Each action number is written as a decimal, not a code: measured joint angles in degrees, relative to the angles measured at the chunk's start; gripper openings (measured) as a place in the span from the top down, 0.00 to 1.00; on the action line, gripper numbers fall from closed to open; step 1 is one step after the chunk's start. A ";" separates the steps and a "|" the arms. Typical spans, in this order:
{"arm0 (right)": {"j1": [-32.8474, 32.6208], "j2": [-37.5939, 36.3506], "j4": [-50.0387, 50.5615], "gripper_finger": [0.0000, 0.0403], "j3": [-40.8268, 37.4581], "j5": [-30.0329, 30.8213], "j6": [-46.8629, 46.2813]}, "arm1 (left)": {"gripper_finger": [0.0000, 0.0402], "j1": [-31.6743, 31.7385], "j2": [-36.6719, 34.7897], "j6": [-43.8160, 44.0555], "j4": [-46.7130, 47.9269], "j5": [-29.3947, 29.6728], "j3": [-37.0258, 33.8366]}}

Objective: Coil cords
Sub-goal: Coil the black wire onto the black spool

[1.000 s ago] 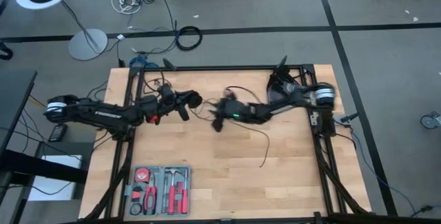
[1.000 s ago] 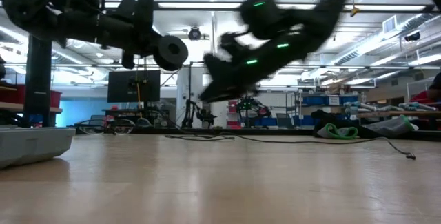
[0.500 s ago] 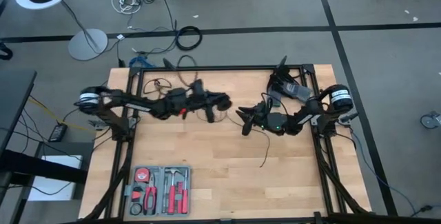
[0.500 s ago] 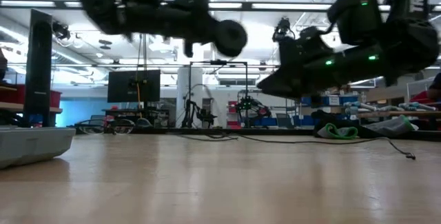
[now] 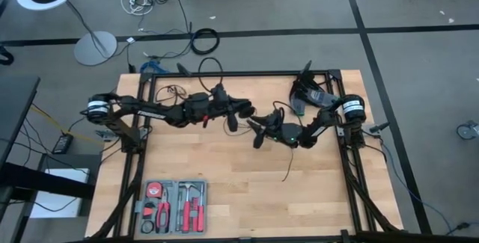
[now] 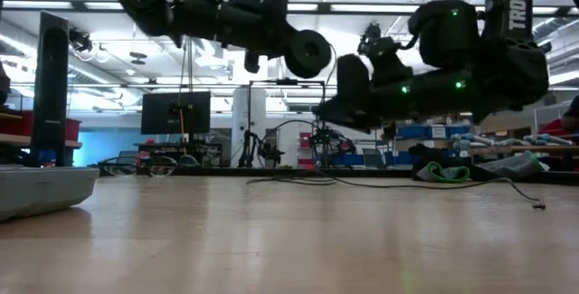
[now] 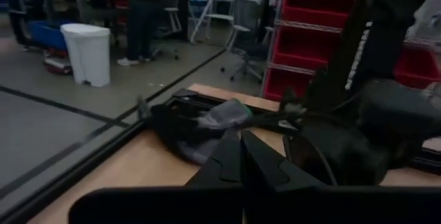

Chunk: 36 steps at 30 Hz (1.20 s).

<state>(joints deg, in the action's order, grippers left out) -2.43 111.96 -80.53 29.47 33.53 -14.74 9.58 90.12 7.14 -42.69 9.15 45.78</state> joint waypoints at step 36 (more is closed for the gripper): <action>-1.65 -0.26 36.91 0.81 15.07 -3.75 4.91 | 1.00 1.31 -12.88 0.77 -7.60 9.35 -18.96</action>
<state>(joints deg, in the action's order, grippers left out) -4.08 111.70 -43.62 44.55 29.78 -9.83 10.90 77.24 7.90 -50.30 18.51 26.82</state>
